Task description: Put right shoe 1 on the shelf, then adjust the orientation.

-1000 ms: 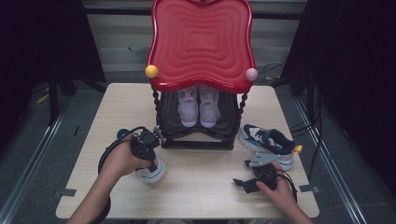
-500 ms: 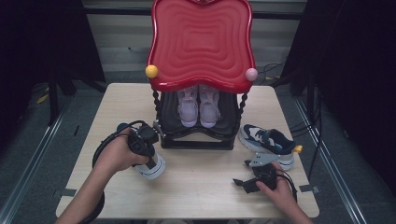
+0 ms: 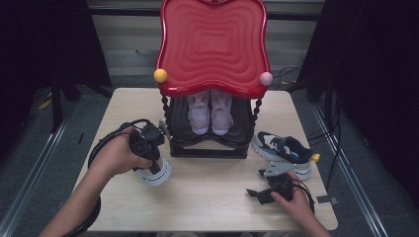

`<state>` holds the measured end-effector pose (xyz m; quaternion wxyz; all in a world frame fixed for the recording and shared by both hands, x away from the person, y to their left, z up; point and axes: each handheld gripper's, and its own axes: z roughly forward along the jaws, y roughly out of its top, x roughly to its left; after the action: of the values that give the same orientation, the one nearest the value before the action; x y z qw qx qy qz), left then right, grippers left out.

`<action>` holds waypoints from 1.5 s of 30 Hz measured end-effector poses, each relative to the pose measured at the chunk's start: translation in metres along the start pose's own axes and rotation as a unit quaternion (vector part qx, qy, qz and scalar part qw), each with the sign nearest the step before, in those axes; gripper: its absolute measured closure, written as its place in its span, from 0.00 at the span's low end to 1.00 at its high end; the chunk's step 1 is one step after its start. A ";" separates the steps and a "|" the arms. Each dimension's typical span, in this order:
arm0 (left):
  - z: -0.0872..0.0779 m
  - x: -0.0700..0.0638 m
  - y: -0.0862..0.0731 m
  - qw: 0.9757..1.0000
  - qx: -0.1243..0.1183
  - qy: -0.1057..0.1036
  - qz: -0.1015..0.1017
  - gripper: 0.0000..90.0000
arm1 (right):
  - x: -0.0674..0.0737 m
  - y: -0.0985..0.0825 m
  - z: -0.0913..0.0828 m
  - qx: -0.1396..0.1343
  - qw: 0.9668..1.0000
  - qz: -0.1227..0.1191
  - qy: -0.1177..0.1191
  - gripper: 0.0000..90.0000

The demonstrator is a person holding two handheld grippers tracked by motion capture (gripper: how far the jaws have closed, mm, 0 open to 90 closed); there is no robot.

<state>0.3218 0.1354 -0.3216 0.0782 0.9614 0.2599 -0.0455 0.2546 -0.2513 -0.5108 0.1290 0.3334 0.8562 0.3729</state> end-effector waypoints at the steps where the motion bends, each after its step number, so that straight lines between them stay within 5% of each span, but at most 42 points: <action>1: -0.002 0.000 0.000 1.000 -0.001 -0.001 -0.001 0.81 | 0.000 0.000 0.000 0.000 1.000 0.001 0.000 0.14; 10: -0.021 -0.002 0.007 1.000 0.001 -0.007 0.009 0.81 | 0.000 0.000 0.000 0.000 1.000 0.000 -0.001 0.14; 45: -0.108 -0.008 0.025 0.999 0.007 0.026 0.041 0.81 | 0.000 0.000 0.000 0.003 1.000 0.000 0.001 0.14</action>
<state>0.3325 0.1293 -0.2107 0.0666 0.9726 0.2220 -0.0195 0.2547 -0.2515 -0.5105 0.1268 0.3331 0.8577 0.3706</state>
